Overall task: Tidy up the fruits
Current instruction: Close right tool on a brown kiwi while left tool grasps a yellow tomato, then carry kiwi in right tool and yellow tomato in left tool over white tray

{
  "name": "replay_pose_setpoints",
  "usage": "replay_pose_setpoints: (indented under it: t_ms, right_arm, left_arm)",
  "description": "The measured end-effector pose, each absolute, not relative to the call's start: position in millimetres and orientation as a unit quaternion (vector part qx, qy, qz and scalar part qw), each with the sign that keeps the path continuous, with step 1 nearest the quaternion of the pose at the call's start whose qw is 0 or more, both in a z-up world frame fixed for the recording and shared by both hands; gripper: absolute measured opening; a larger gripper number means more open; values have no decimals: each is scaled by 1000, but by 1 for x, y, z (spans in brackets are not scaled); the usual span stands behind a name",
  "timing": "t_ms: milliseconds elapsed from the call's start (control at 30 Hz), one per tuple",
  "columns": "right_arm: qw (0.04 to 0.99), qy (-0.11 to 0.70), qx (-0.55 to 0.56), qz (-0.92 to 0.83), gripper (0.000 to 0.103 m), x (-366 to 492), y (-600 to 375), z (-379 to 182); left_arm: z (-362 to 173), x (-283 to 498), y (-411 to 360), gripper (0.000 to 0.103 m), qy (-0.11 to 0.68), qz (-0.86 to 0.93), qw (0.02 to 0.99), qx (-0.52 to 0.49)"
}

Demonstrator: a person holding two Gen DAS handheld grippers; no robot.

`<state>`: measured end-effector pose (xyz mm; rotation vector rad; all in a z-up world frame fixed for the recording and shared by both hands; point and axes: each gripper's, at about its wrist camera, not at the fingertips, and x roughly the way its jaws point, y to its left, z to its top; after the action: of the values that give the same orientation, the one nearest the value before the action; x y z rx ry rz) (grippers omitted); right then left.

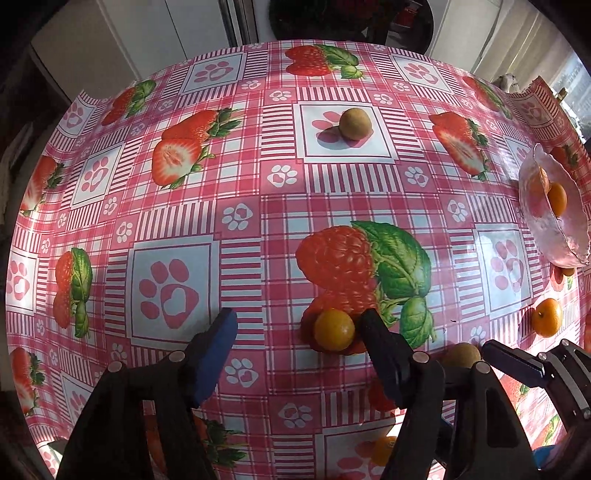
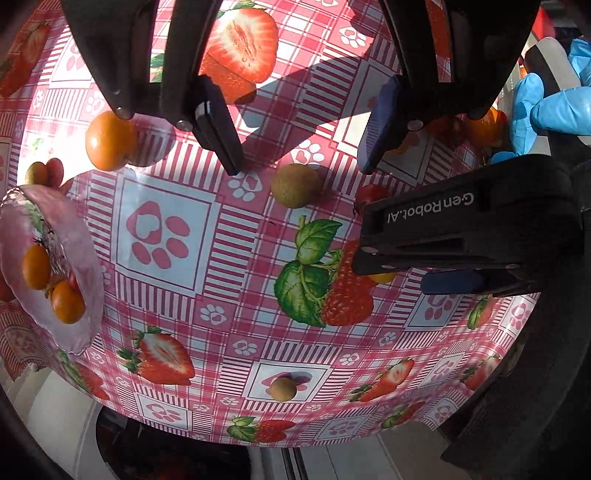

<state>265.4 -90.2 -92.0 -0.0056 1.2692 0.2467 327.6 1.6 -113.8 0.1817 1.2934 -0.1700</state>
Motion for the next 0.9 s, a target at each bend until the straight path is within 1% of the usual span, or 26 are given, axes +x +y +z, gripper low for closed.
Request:
replay_pose_setpoints:
  t_ms: [33, 67, 100, 133, 167, 233, 300, 467, 667, 900]
  right_arm:
    - [799, 589, -5, 117, 56, 267, -88, -92]
    - [800, 588, -8, 118, 46, 269, -86, -92]
    - [800, 588, -10, 118, 39, 270, -85, -91]
    - [800, 588, -10, 118, 29, 272, -85, -92]
    - [799, 590, -5, 118, 29, 273, -85, -92]
    - [799, 590, 6, 117, 29, 273, -88, -90]
    - [800, 588, 19, 118, 29, 269, -93, -86]
    - [800, 585, 51, 119, 29, 254, -106, -75]
    - [794, 592, 76, 115, 29, 224, -118, -65]
    - [777, 615, 74, 107, 29, 178, -113, -64]
  left_arm:
    - [-114, 327, 0, 64, 599, -81, 792, 84]
    - [-113, 326, -1, 61, 598, -86, 792, 84]
    - [-112, 325, -3, 54, 597, -91, 793, 84]
    - [-112, 324, -6, 48, 596, -94, 793, 87]
    - [-111, 322, -9, 45, 595, -97, 793, 88]
    - [-109, 320, -14, 29, 594, -102, 793, 87]
    - [-108, 317, -16, 22, 594, -106, 793, 83]
    - [-95, 301, -17, 22, 584, -133, 798, 63]
    - [-67, 282, -6, 22, 573, -146, 805, 49]
    - [-48, 227, 15, 22, 574, -151, 803, 47]
